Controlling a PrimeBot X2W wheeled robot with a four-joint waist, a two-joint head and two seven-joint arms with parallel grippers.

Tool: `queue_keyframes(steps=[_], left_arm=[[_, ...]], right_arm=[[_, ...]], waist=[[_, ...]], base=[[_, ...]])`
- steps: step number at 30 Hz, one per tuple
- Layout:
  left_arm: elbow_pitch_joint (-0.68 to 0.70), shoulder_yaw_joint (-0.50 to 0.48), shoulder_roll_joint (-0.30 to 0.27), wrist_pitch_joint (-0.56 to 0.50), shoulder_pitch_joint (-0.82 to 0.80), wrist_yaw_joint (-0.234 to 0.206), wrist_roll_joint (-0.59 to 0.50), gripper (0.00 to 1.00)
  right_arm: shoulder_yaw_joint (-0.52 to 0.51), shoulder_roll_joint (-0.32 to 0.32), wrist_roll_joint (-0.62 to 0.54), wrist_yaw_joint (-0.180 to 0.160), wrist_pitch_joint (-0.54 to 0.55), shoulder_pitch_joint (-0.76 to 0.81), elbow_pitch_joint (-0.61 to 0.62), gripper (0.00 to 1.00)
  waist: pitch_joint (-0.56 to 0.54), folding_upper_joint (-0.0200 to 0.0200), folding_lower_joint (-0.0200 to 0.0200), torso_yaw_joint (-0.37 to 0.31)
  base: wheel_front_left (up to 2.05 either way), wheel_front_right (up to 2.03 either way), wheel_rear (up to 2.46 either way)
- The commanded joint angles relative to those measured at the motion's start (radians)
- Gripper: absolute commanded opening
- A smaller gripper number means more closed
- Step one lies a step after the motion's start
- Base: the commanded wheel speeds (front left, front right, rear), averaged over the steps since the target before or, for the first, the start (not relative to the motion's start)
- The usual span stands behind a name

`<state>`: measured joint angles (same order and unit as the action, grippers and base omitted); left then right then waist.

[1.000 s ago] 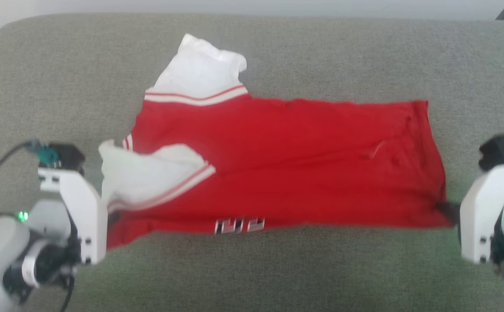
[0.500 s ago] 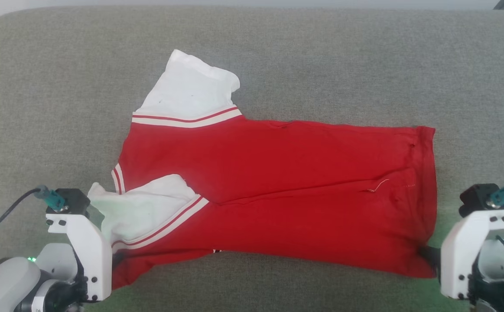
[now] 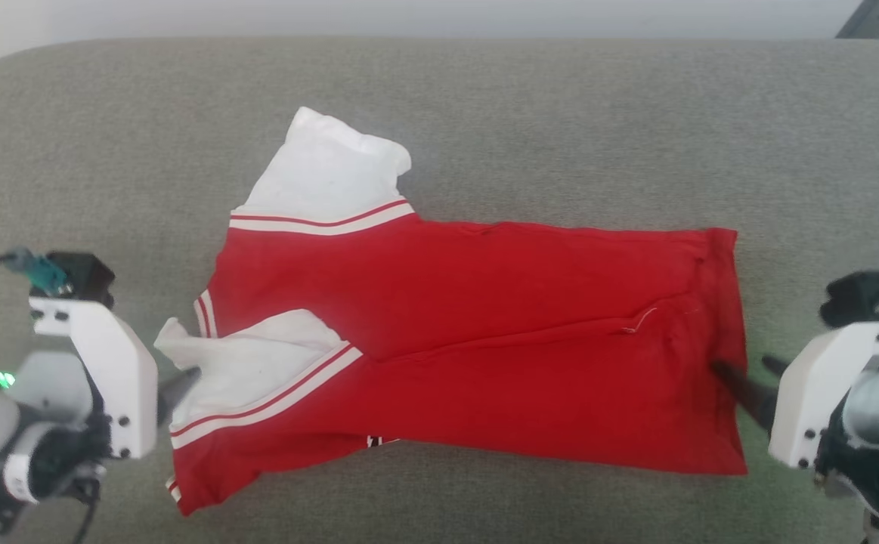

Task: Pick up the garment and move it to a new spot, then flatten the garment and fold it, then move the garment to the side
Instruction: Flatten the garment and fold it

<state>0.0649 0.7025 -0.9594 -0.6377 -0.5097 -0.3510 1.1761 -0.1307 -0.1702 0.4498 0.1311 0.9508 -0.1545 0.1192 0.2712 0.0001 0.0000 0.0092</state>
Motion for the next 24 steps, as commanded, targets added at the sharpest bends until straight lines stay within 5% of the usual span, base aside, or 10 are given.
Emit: queue_keyframes(steps=[1,11,18,24], left_arm=[[0.011,-0.004,-0.011,-0.005,-0.022,0.003,-0.018,1.00],[-0.032,-0.029,0.001,-0.006,-0.199,0.074,-0.085,1.00],[-0.192,-0.031,0.052,0.011,-0.375,0.172,-0.149,1.00],[-0.383,-0.022,0.096,-0.004,-0.498,0.241,-0.172,1.00]], right_arm=[[0.002,-0.001,0.003,-0.001,-0.017,-0.014,0.007,1.00],[0.034,0.050,-0.013,-0.001,-0.315,-0.106,0.068,1.00],[0.108,0.075,-0.042,-0.001,-0.547,-0.156,0.051,1.00],[0.160,0.097,-0.019,-0.001,-0.618,-0.175,0.002,1.00]], waist=[[-0.004,-0.0001,0.0000,-0.008],[0.023,-0.0001,0.0000,-0.109],[0.096,-0.0001,0.0000,-0.208],[0.157,-0.0001,0.0000,-0.281]], base=[[0.00,0.00,0.00],[0.00,0.00,0.00],[0.00,0.00,0.00],[0.00,0.00,0.00]])
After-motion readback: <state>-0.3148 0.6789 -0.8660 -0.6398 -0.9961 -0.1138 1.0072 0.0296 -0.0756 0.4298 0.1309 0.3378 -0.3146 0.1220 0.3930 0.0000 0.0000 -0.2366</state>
